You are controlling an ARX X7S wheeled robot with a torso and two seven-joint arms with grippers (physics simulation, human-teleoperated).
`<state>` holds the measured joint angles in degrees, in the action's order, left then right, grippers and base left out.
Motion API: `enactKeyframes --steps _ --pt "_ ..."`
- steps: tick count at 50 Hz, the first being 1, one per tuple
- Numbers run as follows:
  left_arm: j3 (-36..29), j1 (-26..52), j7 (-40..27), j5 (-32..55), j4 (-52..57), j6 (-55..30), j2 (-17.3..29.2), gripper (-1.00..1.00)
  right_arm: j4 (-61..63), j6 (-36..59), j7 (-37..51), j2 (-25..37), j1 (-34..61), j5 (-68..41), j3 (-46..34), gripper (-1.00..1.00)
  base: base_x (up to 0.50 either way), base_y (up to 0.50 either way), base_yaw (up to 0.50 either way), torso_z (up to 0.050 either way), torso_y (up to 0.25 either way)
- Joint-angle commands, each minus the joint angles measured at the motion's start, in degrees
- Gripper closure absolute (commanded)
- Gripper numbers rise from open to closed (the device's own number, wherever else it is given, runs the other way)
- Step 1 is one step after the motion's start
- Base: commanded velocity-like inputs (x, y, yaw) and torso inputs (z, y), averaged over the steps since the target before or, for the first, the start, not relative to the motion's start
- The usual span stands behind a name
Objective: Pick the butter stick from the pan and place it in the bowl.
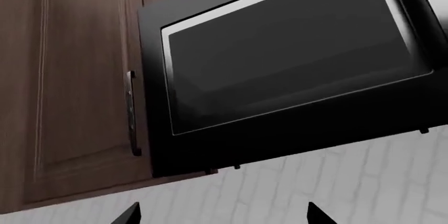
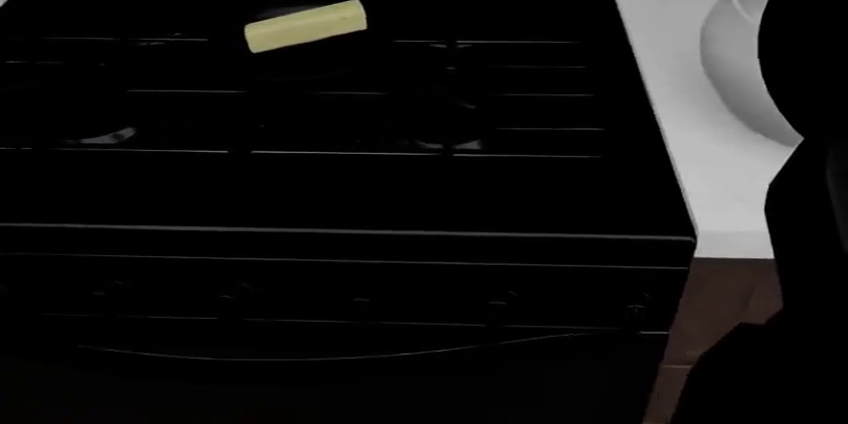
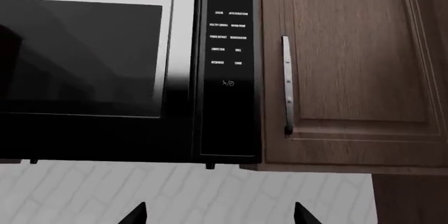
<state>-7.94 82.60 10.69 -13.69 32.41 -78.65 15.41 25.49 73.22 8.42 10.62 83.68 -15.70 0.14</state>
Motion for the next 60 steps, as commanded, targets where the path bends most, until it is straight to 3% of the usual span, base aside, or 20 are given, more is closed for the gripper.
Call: enactKeyframes --steps 1,9,22,60 --pt "1.87 -0.05 1.26 -1.27 -0.44 -0.6 -1.02 -1.0 -1.21 -0.75 -1.26 -0.46 -0.18 0.75 0.45 -1.0 0.0 0.5 0.0 0.0 0.0" --pt "2.49 -1.39 1.09 -1.14 -0.78 0.26 -1.03 -1.0 -1.67 -1.89 -0.93 0.15 -1.71 0.95 0.76 -1.0 0.0 0.5 0.0 0.0 0.0" --pt "2.26 -2.22 0.53 -0.69 -2.41 2.28 -1.87 -1.0 -2.55 -1.82 -1.02 0.69 -1.94 0.29 2.13 -1.0 0.02 0.0 0.0 0.0 0.0" --pt "1.9 -2.35 0.13 -0.26 -2.58 2.1 -2.06 -1.0 -2.94 -2.64 -1.87 2.17 -3.16 -1.3 0.97 -1.0 0.41 0.0 0.0 0.0 0.0"
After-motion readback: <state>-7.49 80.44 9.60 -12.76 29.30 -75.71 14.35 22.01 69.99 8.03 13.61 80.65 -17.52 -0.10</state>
